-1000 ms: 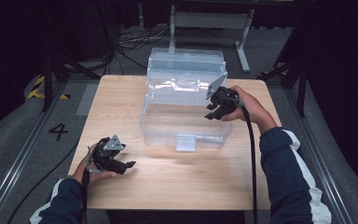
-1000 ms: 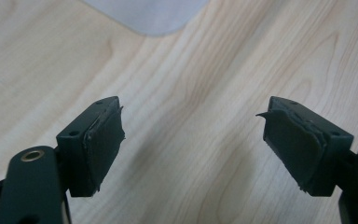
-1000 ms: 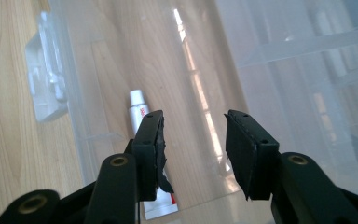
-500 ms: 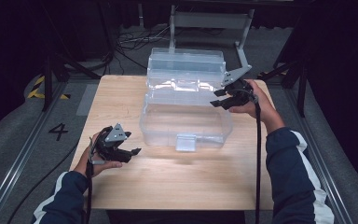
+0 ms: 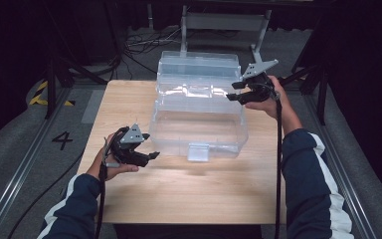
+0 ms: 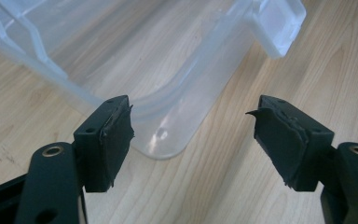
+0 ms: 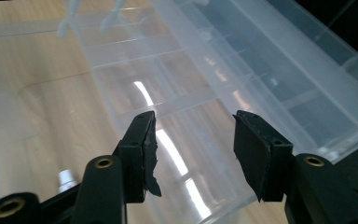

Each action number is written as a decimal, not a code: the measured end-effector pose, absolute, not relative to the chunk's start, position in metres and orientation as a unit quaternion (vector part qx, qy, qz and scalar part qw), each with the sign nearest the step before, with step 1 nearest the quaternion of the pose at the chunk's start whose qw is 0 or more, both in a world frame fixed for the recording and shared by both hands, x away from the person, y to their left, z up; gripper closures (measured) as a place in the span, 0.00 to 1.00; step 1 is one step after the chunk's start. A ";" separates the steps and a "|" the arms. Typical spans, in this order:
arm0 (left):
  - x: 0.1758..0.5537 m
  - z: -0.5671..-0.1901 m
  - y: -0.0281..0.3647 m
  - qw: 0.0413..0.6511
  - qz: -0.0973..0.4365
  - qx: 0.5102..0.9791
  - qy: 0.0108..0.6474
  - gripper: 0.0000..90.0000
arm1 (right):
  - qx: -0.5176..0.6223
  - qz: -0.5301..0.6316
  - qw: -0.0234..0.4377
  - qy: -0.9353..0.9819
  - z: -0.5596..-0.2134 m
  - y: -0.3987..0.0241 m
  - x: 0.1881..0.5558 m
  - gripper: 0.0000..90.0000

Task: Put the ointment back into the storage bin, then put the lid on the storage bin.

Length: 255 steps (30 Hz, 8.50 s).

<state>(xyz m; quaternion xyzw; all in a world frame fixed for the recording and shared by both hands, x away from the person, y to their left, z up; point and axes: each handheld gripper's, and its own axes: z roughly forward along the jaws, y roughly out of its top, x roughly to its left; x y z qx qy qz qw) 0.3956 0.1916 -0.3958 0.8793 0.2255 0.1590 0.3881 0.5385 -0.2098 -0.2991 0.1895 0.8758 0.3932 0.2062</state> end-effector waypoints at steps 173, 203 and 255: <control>0.440 -0.407 0.124 0.312 0.108 0.931 0.157 0.78 | 0.090 0.261 0.179 0.944 -0.279 -0.164 0.533 0.97; 0.432 -0.407 0.117 0.303 0.123 0.931 0.162 0.77 | 0.069 0.260 0.198 0.943 -0.285 -0.164 0.508 0.96; 0.431 -0.408 0.116 0.304 0.130 0.930 0.163 0.75 | 0.065 0.272 0.198 0.940 -0.293 -0.167 0.490 0.94</control>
